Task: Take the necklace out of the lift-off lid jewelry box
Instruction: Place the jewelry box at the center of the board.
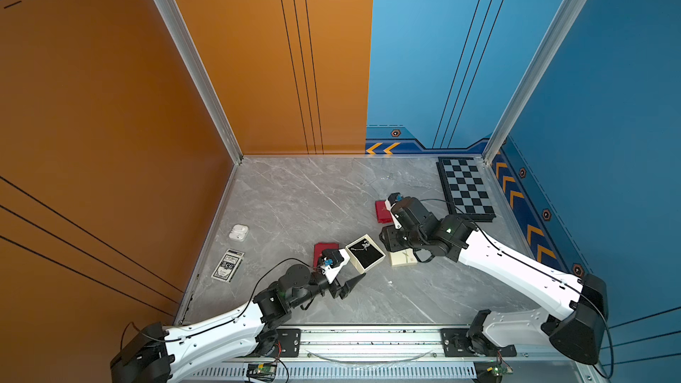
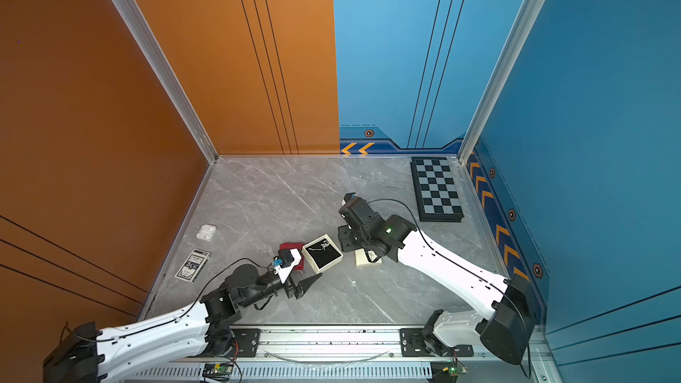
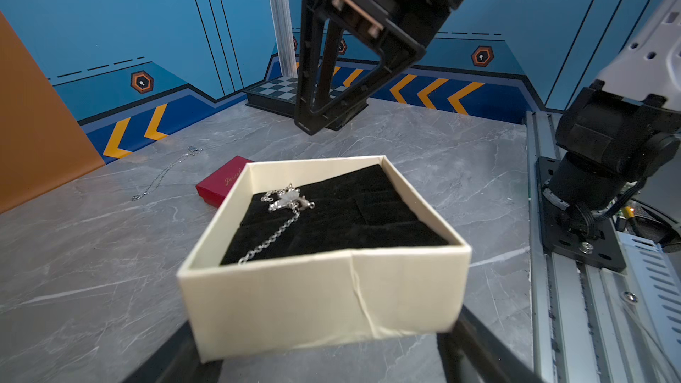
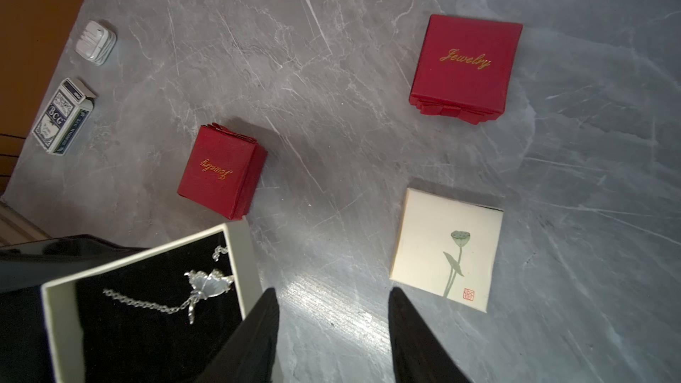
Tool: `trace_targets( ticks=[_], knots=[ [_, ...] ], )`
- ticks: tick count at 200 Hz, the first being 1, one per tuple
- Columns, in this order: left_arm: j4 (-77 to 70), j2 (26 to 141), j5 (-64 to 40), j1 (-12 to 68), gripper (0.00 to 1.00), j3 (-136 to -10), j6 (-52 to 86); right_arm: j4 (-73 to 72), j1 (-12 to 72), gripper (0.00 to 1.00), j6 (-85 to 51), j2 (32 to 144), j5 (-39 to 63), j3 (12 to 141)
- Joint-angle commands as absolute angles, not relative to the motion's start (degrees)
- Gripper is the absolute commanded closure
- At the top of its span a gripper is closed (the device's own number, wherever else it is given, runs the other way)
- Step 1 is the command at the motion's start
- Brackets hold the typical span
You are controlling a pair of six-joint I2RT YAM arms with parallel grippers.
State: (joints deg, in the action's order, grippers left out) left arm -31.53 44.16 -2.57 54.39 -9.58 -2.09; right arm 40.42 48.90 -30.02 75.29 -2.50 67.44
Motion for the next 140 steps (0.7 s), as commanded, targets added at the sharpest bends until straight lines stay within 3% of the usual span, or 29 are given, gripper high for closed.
trace_targets(
  ticks=[1, 140],
  knots=[
    [-31.7, 43.8, -1.8, 54.0, 0.3, -9.4, -1.6, 41.9, 49.9, 0.53, -30.0, 74.4, -1.1, 69.1],
    [-31.5, 42.8, -1.8, 54.0, 0.3, -9.1, -1.7, 38.9, 52.7, 0.69, -30.3, 78.4, 1.4, 68.6]
  ],
)
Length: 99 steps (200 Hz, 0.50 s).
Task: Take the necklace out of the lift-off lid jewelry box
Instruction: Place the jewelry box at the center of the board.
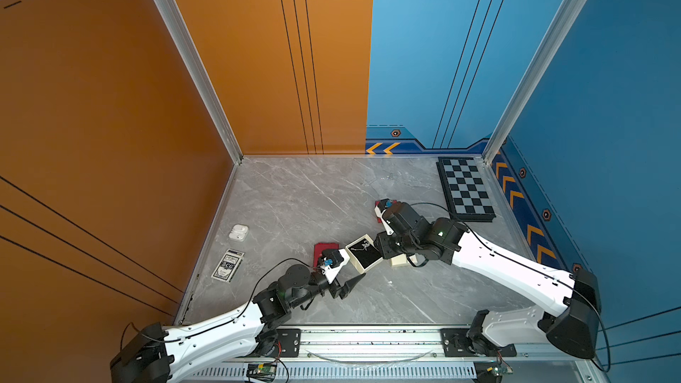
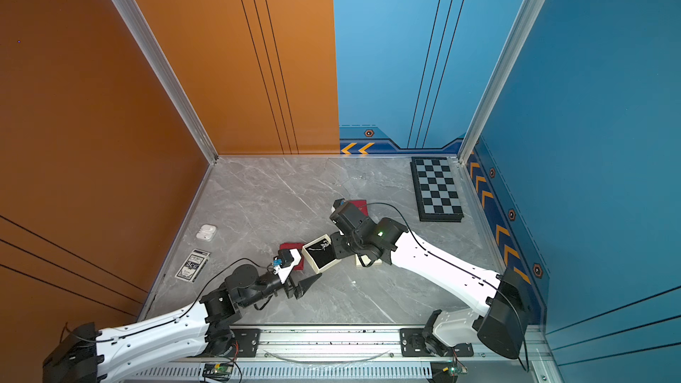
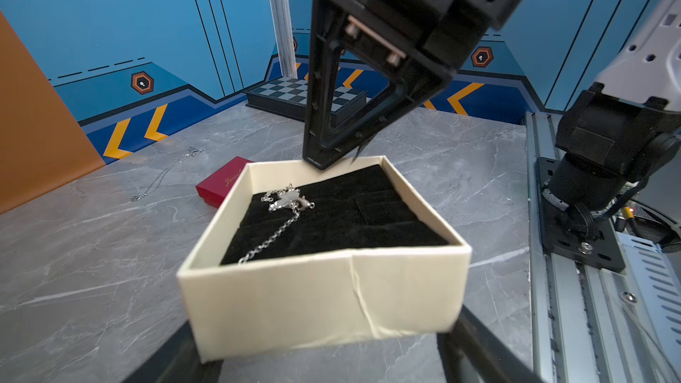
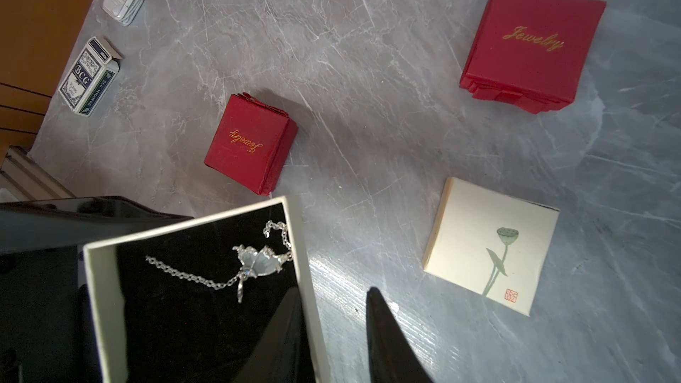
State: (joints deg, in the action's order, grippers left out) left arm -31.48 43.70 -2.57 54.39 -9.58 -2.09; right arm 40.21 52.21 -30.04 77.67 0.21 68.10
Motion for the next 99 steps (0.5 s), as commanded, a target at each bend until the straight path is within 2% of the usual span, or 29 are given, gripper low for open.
trace_targets(
  ticks=[1, 43, 99],
  knots=[
    [-31.6, 42.8, -1.8, 54.0, 0.3, -9.2, -1.7, 38.9, 52.7, 0.7, -30.3, 78.5, 1.4, 68.6],
    [-31.6, 43.0, -1.7, 54.0, 0.3, -9.1, -1.6, 38.2, 53.0, 0.76, -30.2, 79.7, 2.5, 68.9],
    [-31.6, 43.3, -1.5, 54.0, 0.3, -9.3, -1.6, 38.1, 53.2, 0.9, -30.1, 80.1, 3.0, 69.2]
  ],
)
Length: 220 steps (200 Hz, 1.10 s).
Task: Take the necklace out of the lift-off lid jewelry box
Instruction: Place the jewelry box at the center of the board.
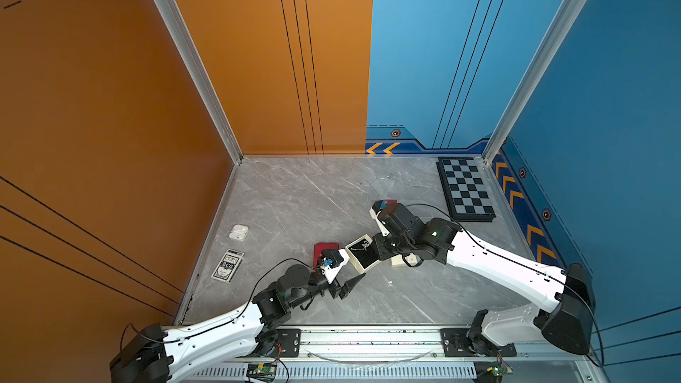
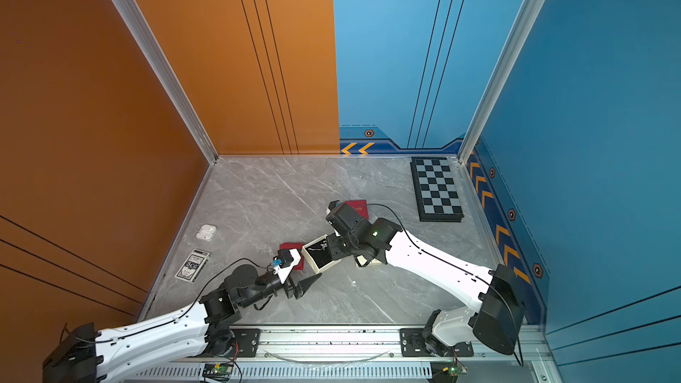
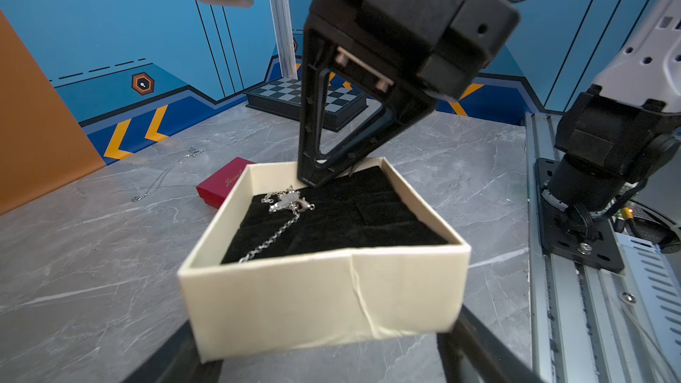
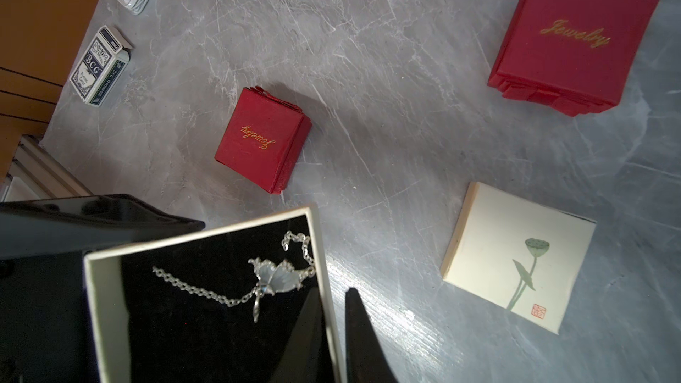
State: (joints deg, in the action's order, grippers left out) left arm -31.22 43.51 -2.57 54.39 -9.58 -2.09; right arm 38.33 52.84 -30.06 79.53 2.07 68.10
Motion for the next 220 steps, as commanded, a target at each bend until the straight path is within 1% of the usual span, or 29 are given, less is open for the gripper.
trace_targets(
  ticks=[1, 21, 49, 56, 58, 62, 98, 139, 172, 195, 220],
  knots=[
    [-31.6, 43.4, -1.5, 54.0, 0.29, -9.4, -1.6, 38.1, 53.2, 0.9, -30.1, 80.1, 3.0, 69.2],
    [-31.6, 43.7, -0.9, 54.0, 0.26, -9.4, -1.5, 38.0, 53.3, 0.95, -30.1, 80.0, 3.3, 69.3],
    [-31.6, 43.6, 0.6, 54.0, 0.15, -9.2, -1.1, 37.9, 53.3, 0.97, -30.3, 79.5, 3.2, 69.2],
    [-31.6, 43.4, 0.9, 54.1, 0.15, -9.2, -1.0, 38.0, 53.3, 0.97, -30.4, 79.4, 3.0, 69.1],
    [-31.6, 43.3, 1.0, 54.0, 0.11, -9.2, -0.9, 37.9, 53.3, 0.97, -30.5, 79.4, 2.9, 69.1],
    [-31.6, 43.2, 1.3, 54.0, 0.08, -9.1, -0.8, 38.0, 53.3, 0.98, -30.5, 79.3, 2.9, 69.1],
    [-31.6, 42.5, 2.7, 54.0, 0.0, -8.8, -0.3, 38.0, 53.2, 0.99, -31.0, 78.5, 1.9, 68.7],
    [-31.5, 42.5, 3.5, 54.0, 0.02, -8.5, 0.8, 38.0, 53.0, 1.0, -31.9, 77.4, -2.2, 68.1],
    [-30.9, 40.3, 4.2, 54.0, 0.02, -7.6, 3.4, 38.0, 52.6, 1.0, -32.3, 77.9, -8.2, 67.2],
    [-27.9, 37.6, 6.5, 54.0, 0.02, -7.6, 5.3, 37.3, 52.3, 1.0, -32.2, 79.5, -12.2, 66.5],
    [-20.7, 34.4, 12.5, 53.9, 0.02, -9.5, 8.8, 34.7, 52.1, 1.0, -32.8, 82.3, -14.3, 65.0]
  ],
)
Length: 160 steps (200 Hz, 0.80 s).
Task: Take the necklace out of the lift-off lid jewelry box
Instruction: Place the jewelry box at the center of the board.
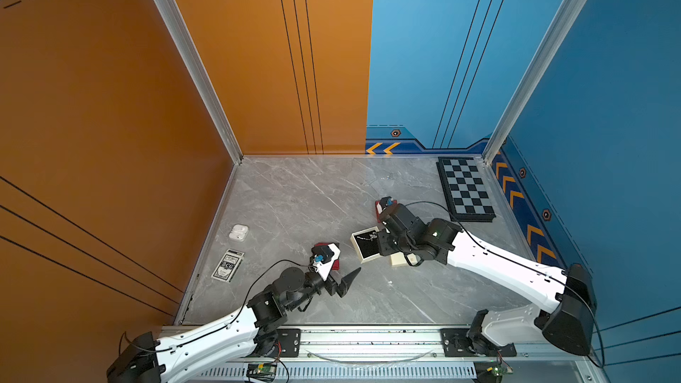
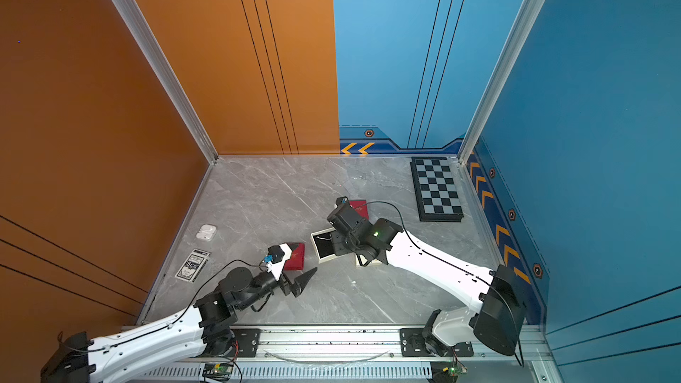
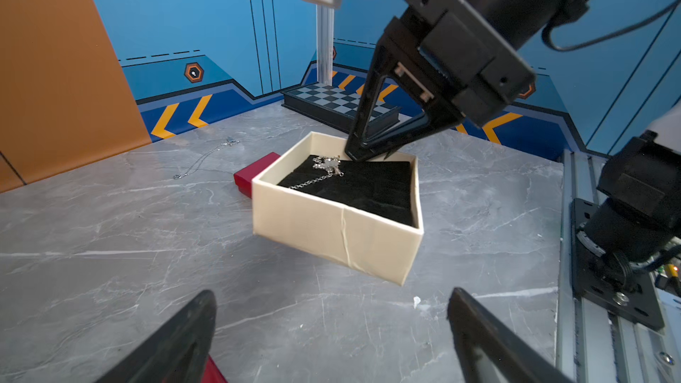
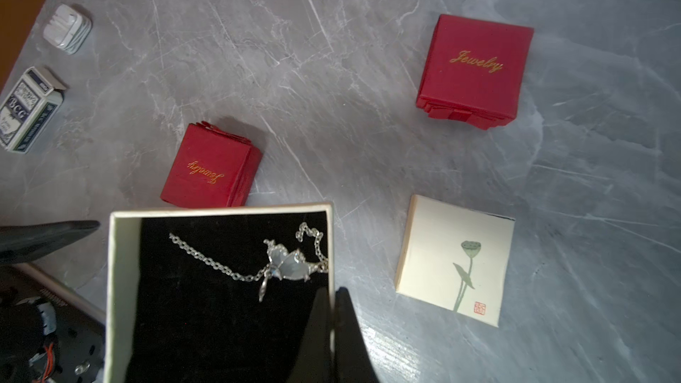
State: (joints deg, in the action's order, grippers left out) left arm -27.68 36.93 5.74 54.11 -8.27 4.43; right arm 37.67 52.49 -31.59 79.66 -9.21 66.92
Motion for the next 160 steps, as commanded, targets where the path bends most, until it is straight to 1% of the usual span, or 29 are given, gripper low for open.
trace_targets(
  ticks=[1, 37, 68, 104, 160],
  knots=[
    [-20.3, 34.3, 12.9, 53.9, 0.02, -9.6, 8.9, 34.5, 52.1, 1.0, -32.8, 82.4, -14.3, 64.9],
    [-6.5, 32.1, 20.2, 53.2, 0.02, -14.7, 15.3, 27.8, 52.2, 1.0, -34.6, 87.3, -13.5, 62.3],
    [0.7, 32.1, 20.6, 51.4, 0.01, -17.8, 19.6, 23.0, 52.8, 1.0, -35.9, 91.6, -13.2, 60.7],
    [2.9, 32.8, 18.3, 49.5, 0.01, -18.6, 23.4, 20.3, 53.6, 1.0, -37.7, 94.9, -14.9, 59.3],
    [3.6, 35.2, 16.5, 48.7, 0.01, -19.3, 24.8, 19.3, 54.3, 0.98, -40.9, 97.9, -17.4, 57.7]
  ],
)
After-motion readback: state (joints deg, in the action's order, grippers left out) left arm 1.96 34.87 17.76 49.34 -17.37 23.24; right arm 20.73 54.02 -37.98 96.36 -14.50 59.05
